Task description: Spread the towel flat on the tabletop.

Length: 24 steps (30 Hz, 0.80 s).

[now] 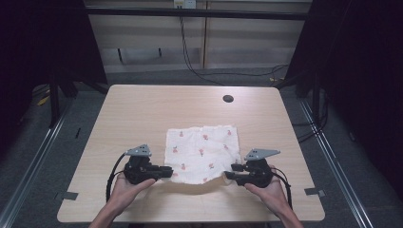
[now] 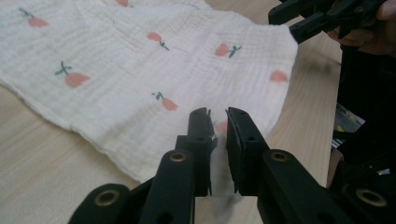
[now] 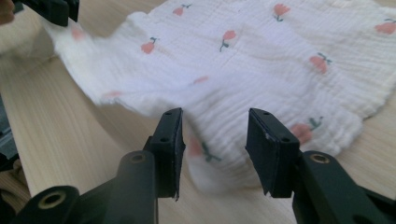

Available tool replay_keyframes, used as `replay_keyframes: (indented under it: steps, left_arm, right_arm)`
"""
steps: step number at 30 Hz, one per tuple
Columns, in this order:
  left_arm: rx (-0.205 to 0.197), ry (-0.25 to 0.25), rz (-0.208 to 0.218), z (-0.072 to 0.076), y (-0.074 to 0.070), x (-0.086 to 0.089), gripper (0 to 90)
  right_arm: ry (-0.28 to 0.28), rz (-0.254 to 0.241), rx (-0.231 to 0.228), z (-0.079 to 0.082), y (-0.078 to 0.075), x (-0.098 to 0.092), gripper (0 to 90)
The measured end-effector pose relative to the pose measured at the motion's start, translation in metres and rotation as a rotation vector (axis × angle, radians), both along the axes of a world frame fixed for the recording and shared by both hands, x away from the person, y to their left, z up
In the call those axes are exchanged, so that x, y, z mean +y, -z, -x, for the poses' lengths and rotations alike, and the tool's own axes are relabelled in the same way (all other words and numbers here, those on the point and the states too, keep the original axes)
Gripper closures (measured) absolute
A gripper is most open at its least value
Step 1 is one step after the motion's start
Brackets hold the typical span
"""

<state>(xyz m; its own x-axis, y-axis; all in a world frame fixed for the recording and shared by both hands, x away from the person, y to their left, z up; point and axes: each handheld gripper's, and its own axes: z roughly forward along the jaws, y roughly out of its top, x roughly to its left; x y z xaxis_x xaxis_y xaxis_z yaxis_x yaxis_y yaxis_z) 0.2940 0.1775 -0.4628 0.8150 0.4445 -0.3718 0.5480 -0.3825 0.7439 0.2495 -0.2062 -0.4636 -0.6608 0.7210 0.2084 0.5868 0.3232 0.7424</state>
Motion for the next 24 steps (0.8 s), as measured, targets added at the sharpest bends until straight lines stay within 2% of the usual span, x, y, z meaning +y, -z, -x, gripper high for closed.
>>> replay_keyframes:
  steps: [2,4,6,8,10,11,14,16,17,18,19,23,24]
  left_arm:
    - [-0.009,-0.022,-0.010,-0.002,0.000,0.005,76.2]
    - [0.000,-0.036,-0.015,-0.006,0.002,0.008,73.5]
    - [0.014,-0.049,-0.022,-0.011,0.006,0.009,68.0]
    - [0.026,-0.043,-0.019,-0.016,0.010,0.007,67.6]
    - [0.022,-0.047,-0.031,-0.023,0.015,0.002,67.2]
    - [0.034,-0.059,-0.028,-0.027,0.018,0.000,67.0]
    - [0.031,-0.044,-0.099,-0.035,0.025,-0.011,67.1]
    - [0.030,-0.040,-0.104,-0.040,0.027,-0.014,66.7]
    - [0.033,-0.050,-0.104,-0.042,0.028,-0.015,65.8]
    - [0.034,-0.057,-0.113,-0.045,0.029,-0.016,64.9]
    - [0.029,-0.057,-0.117,-0.045,0.030,-0.017,63.7]
    - [0.006,-0.048,-0.161,-0.044,0.037,-0.020,62.3]
    - [0.008,-0.061,-0.146,-0.043,0.038,-0.019,63.6]
  right_arm:
    - [0.005,-0.031,-0.008,0.000,-0.004,-0.007,53.4]
    - [0.039,-0.028,-0.030,-0.002,-0.008,-0.016,50.8]
    - [0.080,-0.030,-0.027,-0.008,-0.008,-0.025,52.5]
    - [0.115,0.004,-0.019,-0.014,-0.002,-0.031,54.2]
    - [0.121,0.030,-0.001,-0.023,0.006,-0.032,56.7]
    - [0.117,0.046,0.008,-0.027,0.011,-0.032,58.0]
    - [0.122,0.074,0.022,-0.041,0.022,-0.027,61.4]
    - [0.119,0.109,0.032,-0.047,0.027,-0.021,67.7]
    - [0.109,0.124,0.031,-0.049,0.030,-0.020,73.7]
    - [0.112,0.139,0.038,-0.049,0.032,-0.018,76.1]
    - [0.116,0.164,0.021,-0.048,0.035,-0.016,77.9]
    - [0.107,0.184,0.013,-0.041,0.034,-0.017,84.1]
    - [0.105,0.189,0.010,-0.039,0.034,-0.018,84.8]
